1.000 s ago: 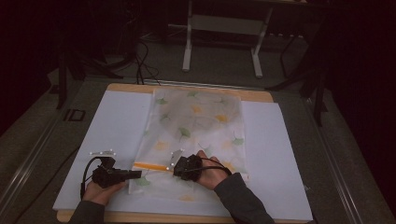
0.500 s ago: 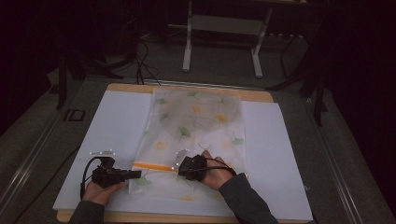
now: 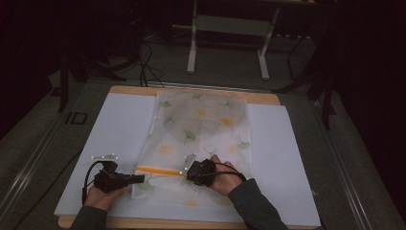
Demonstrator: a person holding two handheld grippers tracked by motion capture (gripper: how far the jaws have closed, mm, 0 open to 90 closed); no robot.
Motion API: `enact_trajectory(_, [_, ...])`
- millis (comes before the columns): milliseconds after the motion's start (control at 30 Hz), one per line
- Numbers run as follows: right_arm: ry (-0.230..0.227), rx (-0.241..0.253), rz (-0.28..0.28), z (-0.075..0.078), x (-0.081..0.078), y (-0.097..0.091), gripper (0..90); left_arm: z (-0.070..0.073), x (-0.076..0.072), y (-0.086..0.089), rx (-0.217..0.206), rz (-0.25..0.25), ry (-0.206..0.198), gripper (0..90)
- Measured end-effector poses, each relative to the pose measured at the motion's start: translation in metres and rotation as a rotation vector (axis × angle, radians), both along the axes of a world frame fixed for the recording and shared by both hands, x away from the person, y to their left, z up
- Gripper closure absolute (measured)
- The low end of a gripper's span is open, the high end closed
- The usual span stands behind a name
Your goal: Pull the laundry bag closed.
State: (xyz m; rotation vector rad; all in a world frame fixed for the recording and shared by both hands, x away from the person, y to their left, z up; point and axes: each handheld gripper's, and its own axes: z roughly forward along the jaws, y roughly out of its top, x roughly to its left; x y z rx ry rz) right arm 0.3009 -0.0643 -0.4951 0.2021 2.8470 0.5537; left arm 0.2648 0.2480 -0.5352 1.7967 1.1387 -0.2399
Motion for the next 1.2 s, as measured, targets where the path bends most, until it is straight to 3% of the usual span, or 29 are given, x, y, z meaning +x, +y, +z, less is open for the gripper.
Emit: enact_trajectory(1200, [0.001,-0.01,-0.033,0.001,-0.002,-0.026,84.7,-0.001,0.0,0.001,0.0,0.006,0.002,89.0])
